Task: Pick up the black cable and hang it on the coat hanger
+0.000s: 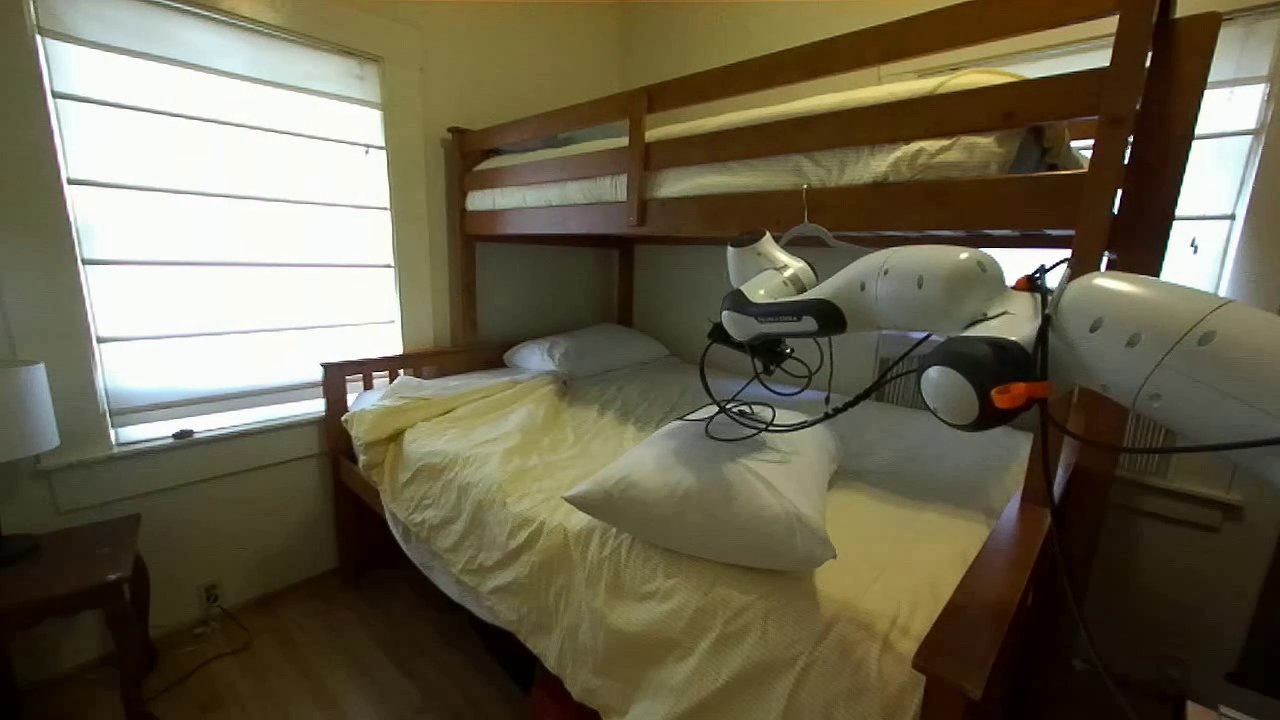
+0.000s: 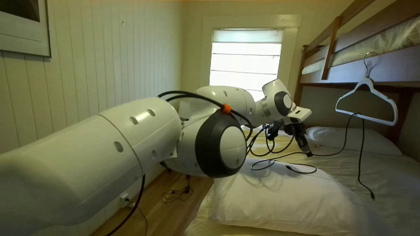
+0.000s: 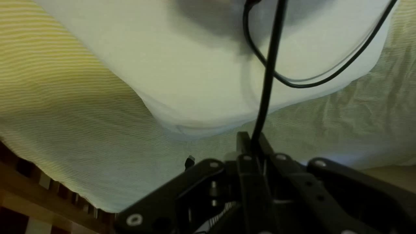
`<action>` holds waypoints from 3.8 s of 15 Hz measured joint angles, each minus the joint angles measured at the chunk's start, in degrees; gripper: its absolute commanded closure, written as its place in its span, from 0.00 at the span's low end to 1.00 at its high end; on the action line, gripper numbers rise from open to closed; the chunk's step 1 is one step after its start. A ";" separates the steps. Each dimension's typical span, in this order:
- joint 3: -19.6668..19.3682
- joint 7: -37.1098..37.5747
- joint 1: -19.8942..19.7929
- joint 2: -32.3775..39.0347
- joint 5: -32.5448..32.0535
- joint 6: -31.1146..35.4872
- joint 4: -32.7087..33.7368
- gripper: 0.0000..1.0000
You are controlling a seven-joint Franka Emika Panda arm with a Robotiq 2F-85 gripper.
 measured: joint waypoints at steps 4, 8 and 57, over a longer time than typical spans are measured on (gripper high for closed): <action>0.41 -0.14 0.02 -2.37 0.01 0.77 0.21 0.99; -0.28 -0.23 0.16 -6.91 -0.17 4.23 0.85 0.99; 7.27 -16.27 -2.28 -5.73 0.89 -5.20 -0.96 0.48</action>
